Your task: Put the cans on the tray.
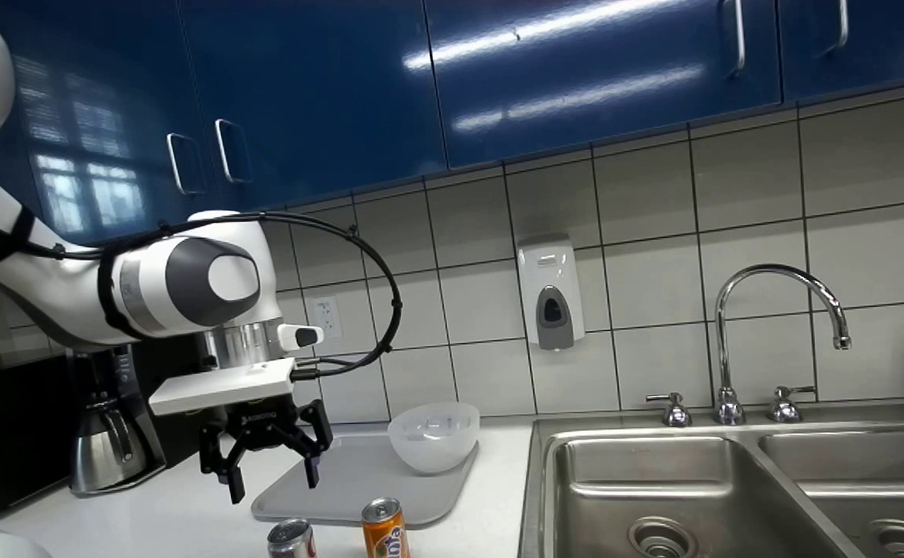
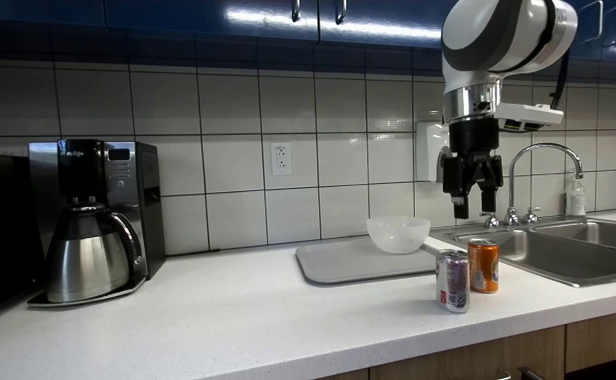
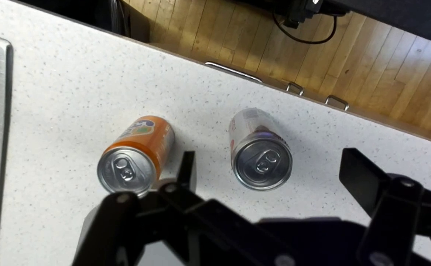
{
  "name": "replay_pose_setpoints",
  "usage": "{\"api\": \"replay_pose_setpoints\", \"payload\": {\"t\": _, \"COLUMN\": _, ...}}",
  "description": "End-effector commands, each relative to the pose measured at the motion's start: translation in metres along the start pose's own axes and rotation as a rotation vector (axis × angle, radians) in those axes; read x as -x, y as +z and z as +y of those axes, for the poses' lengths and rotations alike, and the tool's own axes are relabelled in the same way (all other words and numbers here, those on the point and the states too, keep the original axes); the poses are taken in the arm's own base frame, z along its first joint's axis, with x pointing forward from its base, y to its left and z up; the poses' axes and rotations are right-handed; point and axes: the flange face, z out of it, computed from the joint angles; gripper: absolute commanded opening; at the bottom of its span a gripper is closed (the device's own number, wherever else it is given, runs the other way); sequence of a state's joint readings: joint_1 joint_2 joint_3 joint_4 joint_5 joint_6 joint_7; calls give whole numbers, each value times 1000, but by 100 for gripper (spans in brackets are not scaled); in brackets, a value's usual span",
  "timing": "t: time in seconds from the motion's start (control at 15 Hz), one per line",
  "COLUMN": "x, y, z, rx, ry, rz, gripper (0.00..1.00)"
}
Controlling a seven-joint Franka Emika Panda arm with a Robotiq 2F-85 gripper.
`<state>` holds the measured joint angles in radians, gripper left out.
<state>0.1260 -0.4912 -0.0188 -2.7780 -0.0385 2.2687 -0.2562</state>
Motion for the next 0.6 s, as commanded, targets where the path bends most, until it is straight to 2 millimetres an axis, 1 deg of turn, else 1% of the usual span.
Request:
{"api": "replay_pose_setpoints", "payload": {"t": 0.0, "x": -12, "y": 16, "z": -10, "rx": 20, "ry": 11, "rz": 5, "gripper": 100}}
{"api": "replay_pose_setpoints", "payload": {"t": 0.33, "x": -19, "y": 48, "z": -12, "rx": 15, "ry": 19, "rz": -31, "gripper": 100}}
{"api": "replay_pose_setpoints", "payload": {"t": 0.53, "x": -22, "y": 64, "z": -13, "rx": 14, "ry": 19, "rz": -43, "gripper": 100}}
